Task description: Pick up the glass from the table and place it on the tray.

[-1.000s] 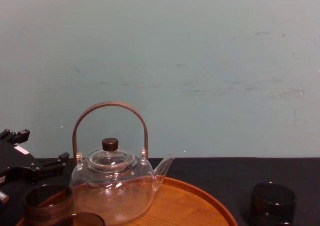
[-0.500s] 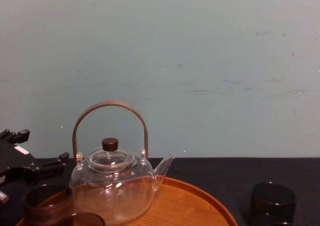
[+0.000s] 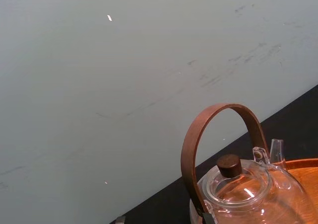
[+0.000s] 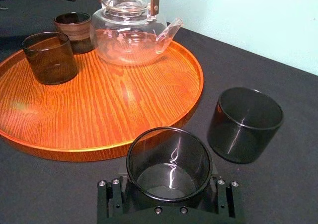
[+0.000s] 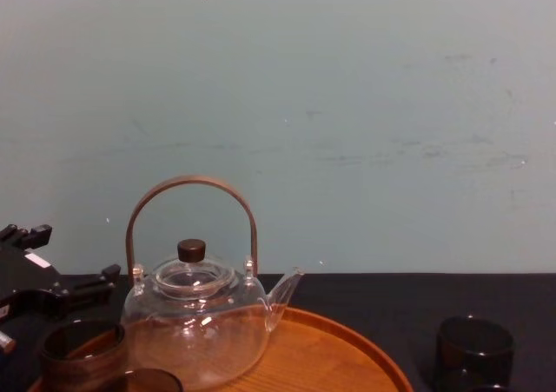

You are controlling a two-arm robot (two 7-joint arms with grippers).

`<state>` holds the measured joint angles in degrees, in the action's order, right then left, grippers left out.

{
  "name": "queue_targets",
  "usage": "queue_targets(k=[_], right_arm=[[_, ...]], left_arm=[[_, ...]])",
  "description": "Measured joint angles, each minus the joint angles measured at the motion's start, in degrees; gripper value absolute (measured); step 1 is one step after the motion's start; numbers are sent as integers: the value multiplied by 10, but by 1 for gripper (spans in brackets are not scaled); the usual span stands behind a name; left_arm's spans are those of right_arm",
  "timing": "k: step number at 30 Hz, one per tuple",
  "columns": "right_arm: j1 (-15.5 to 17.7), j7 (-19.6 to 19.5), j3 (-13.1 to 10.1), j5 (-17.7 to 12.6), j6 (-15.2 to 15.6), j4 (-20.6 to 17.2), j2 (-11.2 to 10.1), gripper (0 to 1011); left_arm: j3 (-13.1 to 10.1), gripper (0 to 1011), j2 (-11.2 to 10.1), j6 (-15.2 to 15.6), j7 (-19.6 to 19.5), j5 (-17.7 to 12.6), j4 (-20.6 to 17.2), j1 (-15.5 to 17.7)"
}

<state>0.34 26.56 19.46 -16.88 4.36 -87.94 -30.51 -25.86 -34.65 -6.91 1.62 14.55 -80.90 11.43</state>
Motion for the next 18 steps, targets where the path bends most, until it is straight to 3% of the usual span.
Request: queue_targets(k=[8,18], right_arm=[[0,0,0,0,0,0,0,905],[2,34,17,-5,-30,-24,-17,905]], left_arm=[[0,1001,0,0,0,0,0,0],[0,1001,0,0,0,0,0,0]])
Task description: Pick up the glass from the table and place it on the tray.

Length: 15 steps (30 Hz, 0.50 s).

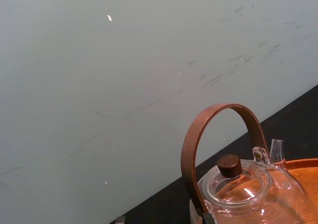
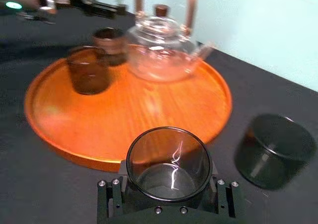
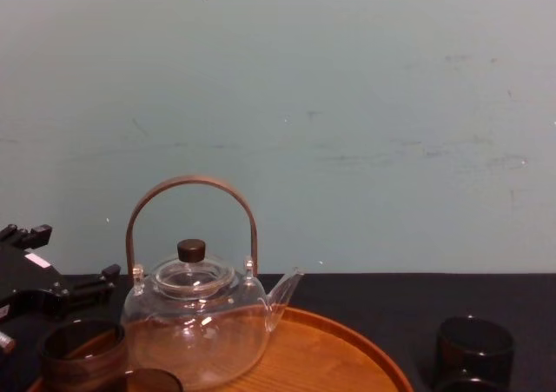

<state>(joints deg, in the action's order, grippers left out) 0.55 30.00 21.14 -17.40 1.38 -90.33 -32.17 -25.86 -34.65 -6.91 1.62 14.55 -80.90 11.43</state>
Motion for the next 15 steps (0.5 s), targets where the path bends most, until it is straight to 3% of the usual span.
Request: queue_targets(k=[8,15], right_arm=[[-2,18,29,7,-4,-28,-6,905],[-23,22,54,12,4,-35,5,905]], left_arm=[[0,1001,0,0,0,0,0,0],[0,1001,0,0,0,0,0,0]])
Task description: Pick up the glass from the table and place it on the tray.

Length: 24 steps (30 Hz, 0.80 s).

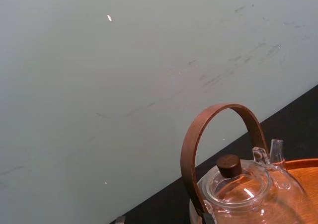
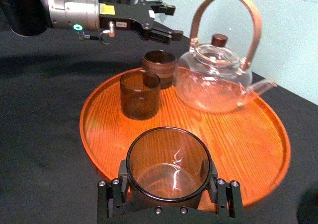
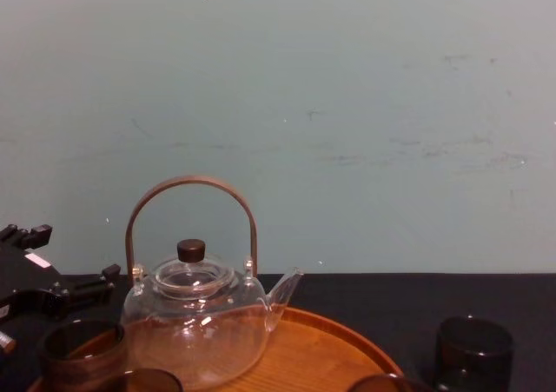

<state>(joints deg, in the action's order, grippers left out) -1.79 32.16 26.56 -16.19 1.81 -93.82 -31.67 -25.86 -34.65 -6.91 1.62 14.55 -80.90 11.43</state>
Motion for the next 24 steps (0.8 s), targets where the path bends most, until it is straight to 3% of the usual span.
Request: queue_targets(k=[12,24], right_arm=[[-58,-5,35,12,22,36,37,905],[-91,3,52,10,9,84,61,905]], left_arm=[[0,1001,0,0,0,0,0,0],[0,1001,0,0,0,0,0,0]])
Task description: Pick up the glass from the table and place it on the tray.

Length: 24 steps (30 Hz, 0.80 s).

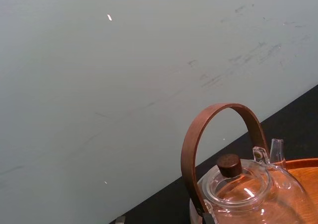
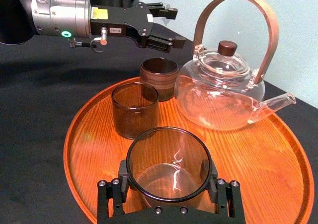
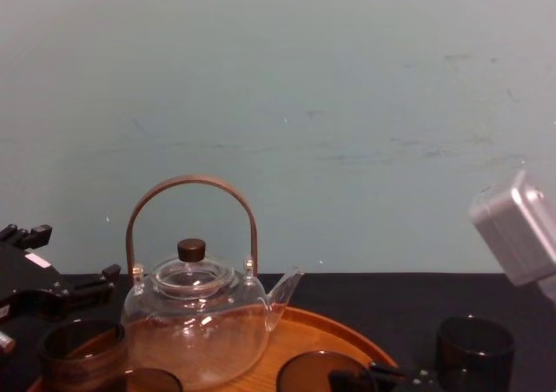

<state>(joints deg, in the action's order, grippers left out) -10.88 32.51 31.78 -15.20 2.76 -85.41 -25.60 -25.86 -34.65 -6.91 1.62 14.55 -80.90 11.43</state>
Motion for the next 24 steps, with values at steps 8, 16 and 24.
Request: queue_targets(k=[8,16,24], right_arm=[[-12,5,10,-3,-3,15,7,905],[-19,6,16,-3,-5,24,11,905],[-29,7,24,-2,-4,40,19,905]], left_arm=[[0,1001,0,0,0,0,0,0],[0,1001,0,0,0,0,0,0],[0,1001,0,0,0,0,0,0]])
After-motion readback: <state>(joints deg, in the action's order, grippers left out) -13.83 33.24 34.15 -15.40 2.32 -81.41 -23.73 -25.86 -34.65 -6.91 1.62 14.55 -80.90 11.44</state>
